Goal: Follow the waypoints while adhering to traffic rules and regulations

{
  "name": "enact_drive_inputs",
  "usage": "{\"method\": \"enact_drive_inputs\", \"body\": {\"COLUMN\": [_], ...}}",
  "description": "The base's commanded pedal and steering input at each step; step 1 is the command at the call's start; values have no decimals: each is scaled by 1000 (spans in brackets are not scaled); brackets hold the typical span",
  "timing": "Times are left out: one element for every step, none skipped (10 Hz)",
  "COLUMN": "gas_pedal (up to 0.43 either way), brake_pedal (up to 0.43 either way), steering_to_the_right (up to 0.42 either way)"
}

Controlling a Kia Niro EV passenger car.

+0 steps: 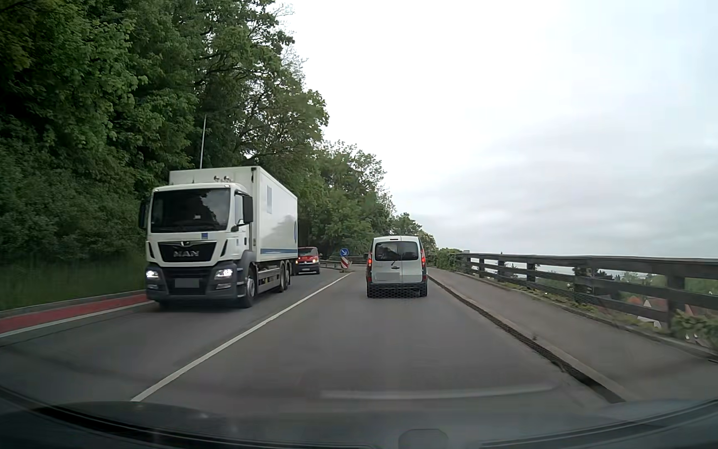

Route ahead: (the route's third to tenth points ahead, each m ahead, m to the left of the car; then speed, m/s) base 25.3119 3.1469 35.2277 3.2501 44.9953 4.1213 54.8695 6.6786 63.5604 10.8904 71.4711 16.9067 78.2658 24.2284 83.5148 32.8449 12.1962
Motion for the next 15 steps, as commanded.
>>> {"method": "enact_drive_inputs", "body": {"gas_pedal": [150,138,138,138,130,130,130,138,138,138,138,138,138,130,130], "brake_pedal": [0,0,0,0,0,0,0,0,0,0,0,0,0,0,0], "steering_to_the_right": [4,4,3,1,0,-1,-1,0,-1,-1,-1,-1,-1,-1,-1]}}
